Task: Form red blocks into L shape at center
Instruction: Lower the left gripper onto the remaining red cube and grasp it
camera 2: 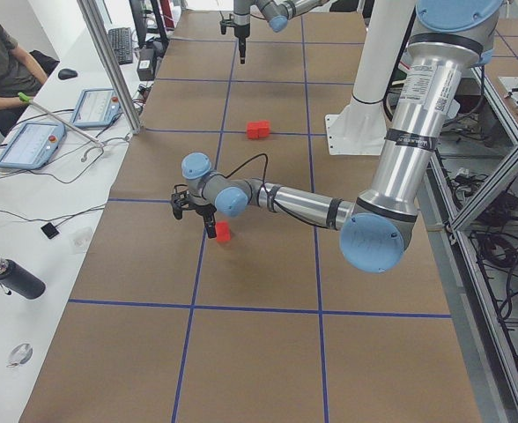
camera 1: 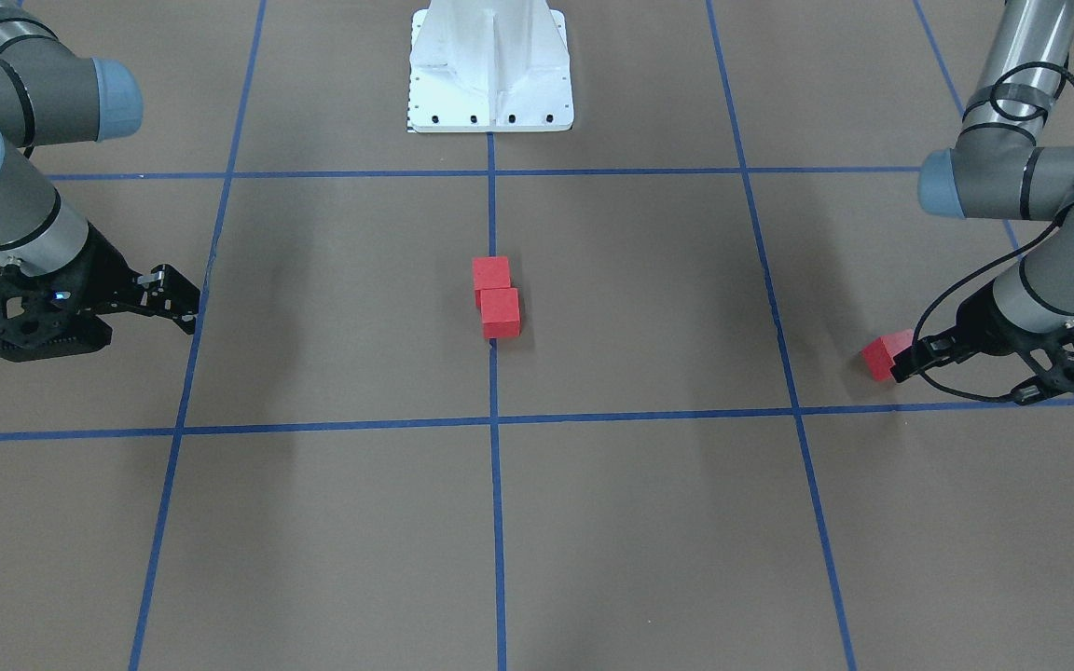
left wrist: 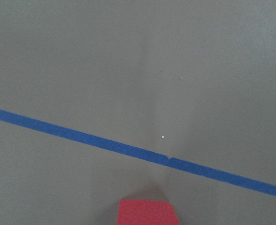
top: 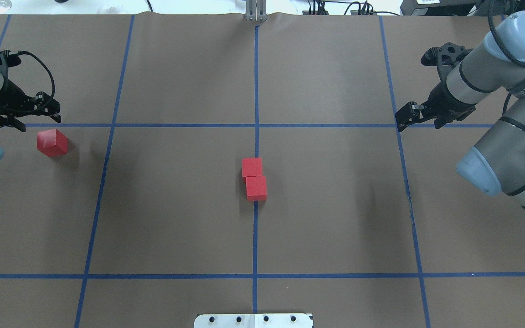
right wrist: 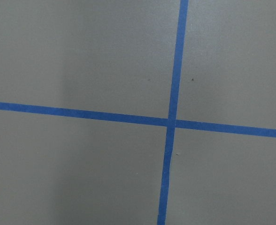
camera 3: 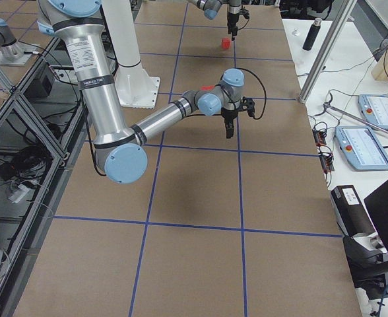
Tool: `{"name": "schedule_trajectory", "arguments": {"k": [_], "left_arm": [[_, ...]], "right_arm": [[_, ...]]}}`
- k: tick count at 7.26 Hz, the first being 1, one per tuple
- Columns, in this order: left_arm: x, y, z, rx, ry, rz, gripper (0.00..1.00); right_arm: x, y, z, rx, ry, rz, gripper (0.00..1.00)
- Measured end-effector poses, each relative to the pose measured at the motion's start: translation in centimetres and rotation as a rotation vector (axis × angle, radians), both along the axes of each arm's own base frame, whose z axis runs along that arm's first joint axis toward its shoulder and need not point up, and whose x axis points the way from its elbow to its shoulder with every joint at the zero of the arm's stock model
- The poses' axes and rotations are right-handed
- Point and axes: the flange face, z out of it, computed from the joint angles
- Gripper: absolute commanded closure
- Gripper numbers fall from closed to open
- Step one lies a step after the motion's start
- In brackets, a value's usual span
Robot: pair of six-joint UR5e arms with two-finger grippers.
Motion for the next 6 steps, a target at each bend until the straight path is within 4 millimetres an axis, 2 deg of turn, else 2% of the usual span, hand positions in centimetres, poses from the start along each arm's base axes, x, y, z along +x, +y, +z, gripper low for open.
{"name": "schedule_trajectory", "arguments": {"k": [2, 4, 5, 6], "left_arm": [[0.3, 0.0, 1.3, 0.027, 0.016, 0.004, 0.00], [1.1, 0.4, 1.1, 0.016, 0.020, -0.003, 0.04], [2.0, 0.8, 1.1, 0.005, 0.016, -0.007, 0.17], [2.6, 1.2, 1.2, -0.001, 0.010, -0.007, 0.66]], "right_arm": [[0.0, 0.0, 0.0, 0.007, -0.007, 0.001, 0.00], [-0.1, -0.1, 0.1, 0.007, -0.006, 0.000, 0.00], [-0.1, -0.1, 0.3, 0.005, -0.004, 0.000, 0.00], [-0.1, -0.1, 0.5, 0.003, -0.003, -0.001, 0.00]]}}
